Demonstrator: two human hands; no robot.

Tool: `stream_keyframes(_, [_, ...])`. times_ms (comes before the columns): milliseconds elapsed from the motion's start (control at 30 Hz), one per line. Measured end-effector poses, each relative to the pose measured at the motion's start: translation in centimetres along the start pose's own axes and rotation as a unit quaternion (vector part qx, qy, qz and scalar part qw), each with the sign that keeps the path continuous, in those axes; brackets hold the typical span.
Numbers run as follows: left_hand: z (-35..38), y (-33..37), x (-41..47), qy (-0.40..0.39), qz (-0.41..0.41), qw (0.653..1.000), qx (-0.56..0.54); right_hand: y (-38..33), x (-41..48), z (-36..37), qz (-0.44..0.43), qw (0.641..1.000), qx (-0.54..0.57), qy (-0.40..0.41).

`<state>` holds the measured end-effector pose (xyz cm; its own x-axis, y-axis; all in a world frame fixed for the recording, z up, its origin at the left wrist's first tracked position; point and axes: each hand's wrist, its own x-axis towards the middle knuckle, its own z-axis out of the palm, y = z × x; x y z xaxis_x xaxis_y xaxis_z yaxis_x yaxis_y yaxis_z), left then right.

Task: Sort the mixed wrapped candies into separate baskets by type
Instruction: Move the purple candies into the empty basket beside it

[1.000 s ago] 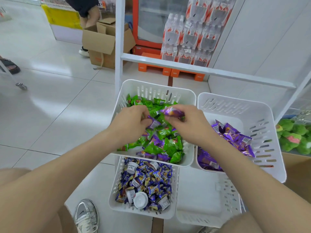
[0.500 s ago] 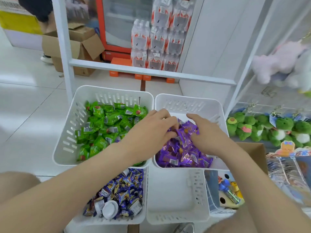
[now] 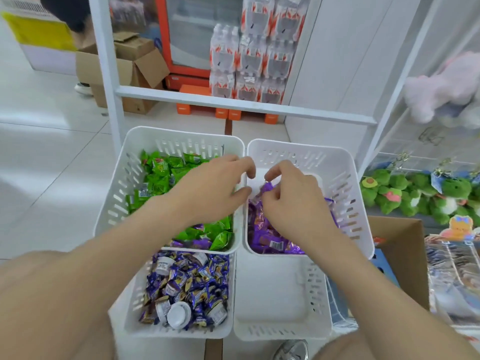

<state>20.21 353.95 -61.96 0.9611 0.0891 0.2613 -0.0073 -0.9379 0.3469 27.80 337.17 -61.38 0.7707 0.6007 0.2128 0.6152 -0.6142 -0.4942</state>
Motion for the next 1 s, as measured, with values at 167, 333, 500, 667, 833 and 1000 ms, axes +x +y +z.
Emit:
stream_keyframes(167, [-3.3,-6.9,-4.1,-0.213,-0.141,0.961,0.110,-3.7,0.3,4.2,-0.160,0.975,-0.018,-0.152])
stream_keyframes(333, [-1.2,-9.2,-5.8,-0.312,-0.182,0.927,0.102,-4.7,2.7,9.9,-0.252,0.903,-0.184,-0.295])
stream_keyframes(500, [1.6,-10.2,-6.3,-0.280,-0.216,0.934,0.053,-4.9,4.2,11.9,-0.315,0.848,-0.245,-0.350])
stream_keyframes(667, [3.3,-11.1,-7.0,-0.259,-0.223,0.937,0.064,-4.9,4.8,12.0,-0.266,0.881,-0.175,-0.350])
stream_keyframes(833, [2.4,-11.7,-7.1,-0.271,-0.213,0.938,0.030,-4.8,5.9,9.6,-0.138,0.961,-0.006,-0.239])
stream_keyframes(1000, [2.8,-10.7,-7.1,-0.298,-0.207,0.932,-0.004,-4.6,5.8,10.5,-0.172,0.959,-0.086,-0.208])
